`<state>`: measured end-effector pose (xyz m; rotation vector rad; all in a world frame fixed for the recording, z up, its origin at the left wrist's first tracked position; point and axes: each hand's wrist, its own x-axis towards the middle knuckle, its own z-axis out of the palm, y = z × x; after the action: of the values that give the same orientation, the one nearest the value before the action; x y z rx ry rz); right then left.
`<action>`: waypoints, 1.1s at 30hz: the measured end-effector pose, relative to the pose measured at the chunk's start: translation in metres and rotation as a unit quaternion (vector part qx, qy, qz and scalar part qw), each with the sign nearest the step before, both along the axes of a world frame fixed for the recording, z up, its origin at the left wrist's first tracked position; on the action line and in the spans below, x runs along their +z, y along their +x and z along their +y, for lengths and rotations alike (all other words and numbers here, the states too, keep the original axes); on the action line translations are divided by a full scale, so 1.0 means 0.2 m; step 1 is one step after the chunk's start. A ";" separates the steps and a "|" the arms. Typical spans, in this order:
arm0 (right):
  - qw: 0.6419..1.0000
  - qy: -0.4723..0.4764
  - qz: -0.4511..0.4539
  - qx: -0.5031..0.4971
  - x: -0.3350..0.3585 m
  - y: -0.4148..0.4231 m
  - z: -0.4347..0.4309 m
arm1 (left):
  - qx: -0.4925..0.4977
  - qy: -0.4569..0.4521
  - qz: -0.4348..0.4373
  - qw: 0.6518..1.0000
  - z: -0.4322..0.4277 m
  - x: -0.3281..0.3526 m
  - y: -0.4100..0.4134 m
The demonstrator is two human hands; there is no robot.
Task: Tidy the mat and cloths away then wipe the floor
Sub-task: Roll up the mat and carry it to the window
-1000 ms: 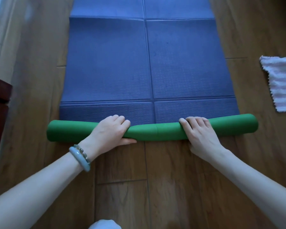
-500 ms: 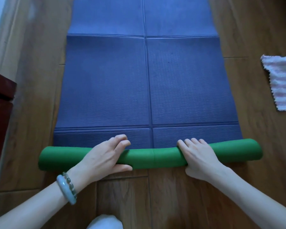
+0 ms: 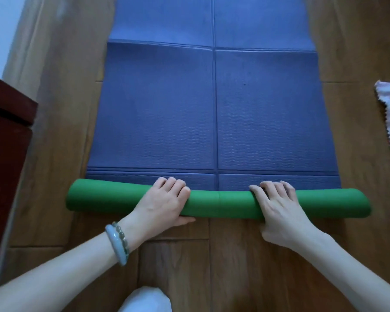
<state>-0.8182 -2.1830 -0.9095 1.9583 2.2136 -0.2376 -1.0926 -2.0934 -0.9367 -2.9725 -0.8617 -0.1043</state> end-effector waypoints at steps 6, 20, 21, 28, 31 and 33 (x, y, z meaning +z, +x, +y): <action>0.998 0.045 -0.022 -0.027 -0.03 -0.05 -0.01 | 0.001 -0.178 0.083 0.981 0.20 0.10 0.05; 0.997 -0.062 -0.015 -0.054 0.02 -0.02 0.25 | 0.074 -0.005 0.011 0.997 0.13 0.03 0.04; 0.996 -0.062 -0.038 -0.055 0.02 -0.02 0.24 | 0.068 -0.009 0.012 0.998 0.15 0.04 0.05; 0.996 0.085 -0.035 -0.009 -0.04 0.08 0.15 | 0.069 -0.038 0.013 0.997 0.21 0.06 0.06; 0.999 0.024 -0.043 0.005 -0.03 0.11 0.24 | 0.079 -0.062 0.034 0.994 0.22 0.07 0.08; 0.998 -0.043 -0.047 0.003 0.01 0.11 0.28 | 0.087 -0.088 0.050 0.991 0.23 0.10 0.08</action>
<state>-0.7963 -2.1262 -0.9081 1.8783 2.1137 -0.2298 -1.0763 -2.0477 -0.9174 -3.0105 -1.1694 0.1316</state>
